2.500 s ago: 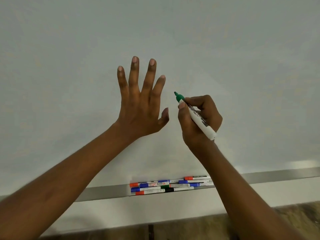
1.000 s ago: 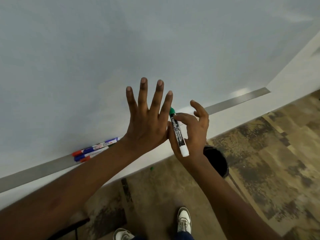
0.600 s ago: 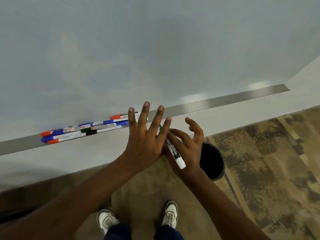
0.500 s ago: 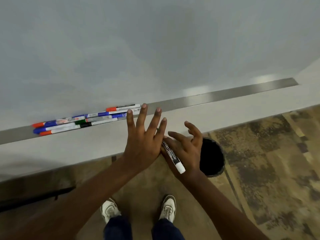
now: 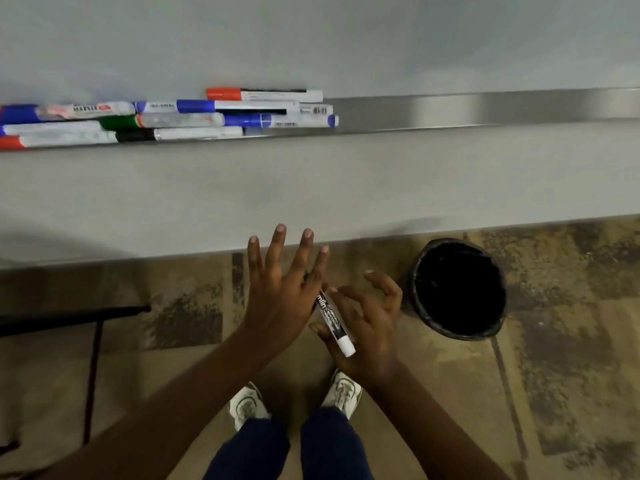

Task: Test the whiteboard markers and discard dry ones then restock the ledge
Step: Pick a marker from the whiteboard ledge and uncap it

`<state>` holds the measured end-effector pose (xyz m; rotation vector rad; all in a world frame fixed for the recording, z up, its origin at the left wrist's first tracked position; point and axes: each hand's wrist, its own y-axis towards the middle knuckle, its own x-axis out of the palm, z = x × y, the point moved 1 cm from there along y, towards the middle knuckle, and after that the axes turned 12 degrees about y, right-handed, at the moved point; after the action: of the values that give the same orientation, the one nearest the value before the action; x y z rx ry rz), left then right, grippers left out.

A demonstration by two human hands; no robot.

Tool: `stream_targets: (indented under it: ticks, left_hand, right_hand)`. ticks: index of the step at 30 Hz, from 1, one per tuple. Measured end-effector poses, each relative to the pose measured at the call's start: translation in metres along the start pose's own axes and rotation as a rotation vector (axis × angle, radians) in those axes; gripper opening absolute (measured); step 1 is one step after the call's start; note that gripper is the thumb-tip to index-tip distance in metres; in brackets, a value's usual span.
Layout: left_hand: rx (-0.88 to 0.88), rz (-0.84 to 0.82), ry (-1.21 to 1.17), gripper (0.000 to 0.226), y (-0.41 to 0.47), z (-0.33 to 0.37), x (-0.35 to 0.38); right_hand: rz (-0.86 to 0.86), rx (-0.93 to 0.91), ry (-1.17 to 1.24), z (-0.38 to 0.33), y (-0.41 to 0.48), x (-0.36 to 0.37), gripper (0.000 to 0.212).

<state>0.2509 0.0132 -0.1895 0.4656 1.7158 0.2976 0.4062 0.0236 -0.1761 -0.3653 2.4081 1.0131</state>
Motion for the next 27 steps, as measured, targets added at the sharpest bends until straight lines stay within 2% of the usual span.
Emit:
stream_targets:
  ticks: [3,5,8,10,13,15,16,18,21,23,25,27]
  left_hand:
    - [-0.048,-0.062,0.055,0.059,-0.033,-0.010,0.055]
    - [-0.089,-0.139,0.069,0.059,-0.052,-0.010,0.091]
    - [-0.306,-0.306,0.027,0.053,-0.068,-0.003,0.139]
    - [-0.497,-0.397,-0.121,0.053,-0.081,0.003,0.170]
    - [-0.763,-0.482,-0.571,0.061,-0.102,0.006,0.215]
    - [-0.788,-0.552,-0.752,0.079,-0.112,0.007,0.247]
    - [-0.735,-0.609,-0.786,0.083,-0.115,0.009,0.263]
    - [-0.638,-0.708,-0.779,0.071,-0.117,0.017,0.289]
    - [-0.739,-0.668,-0.875,0.024,-0.122,0.024,0.322]
    - [-0.823,-0.620,-0.912,0.005,-0.128,0.029,0.345]
    - [-0.882,-0.572,-0.879,0.008,-0.134,0.033,0.369]
    - [-0.839,-0.519,-0.793,0.023,-0.143,0.035,0.393]
  right_hand:
    - [-0.050,0.052,0.071,0.024,-0.038,0.048,0.038]
    - [-0.066,0.130,0.080,0.042,-0.064,0.084,0.031]
    - [-0.024,0.179,0.035,0.071,-0.092,0.135,0.026]
    - [0.011,0.173,-0.008,0.095,-0.107,0.167,0.028]
    - [0.070,0.167,-0.078,0.134,-0.124,0.209,0.032]
    - [0.085,0.144,-0.108,0.158,-0.136,0.234,0.027]
    - [0.097,0.123,-0.114,0.169,-0.142,0.245,0.023]
    - [0.117,0.094,-0.105,0.190,-0.155,0.267,0.020]
    - [0.132,0.049,-0.067,0.221,-0.175,0.298,0.014]
    - [0.090,0.026,-0.043,0.241,-0.189,0.317,0.014]
    - [0.047,-0.004,-0.039,0.260,-0.201,0.333,0.013]
    - [-0.005,-0.017,-0.072,0.285,-0.214,0.346,0.014]
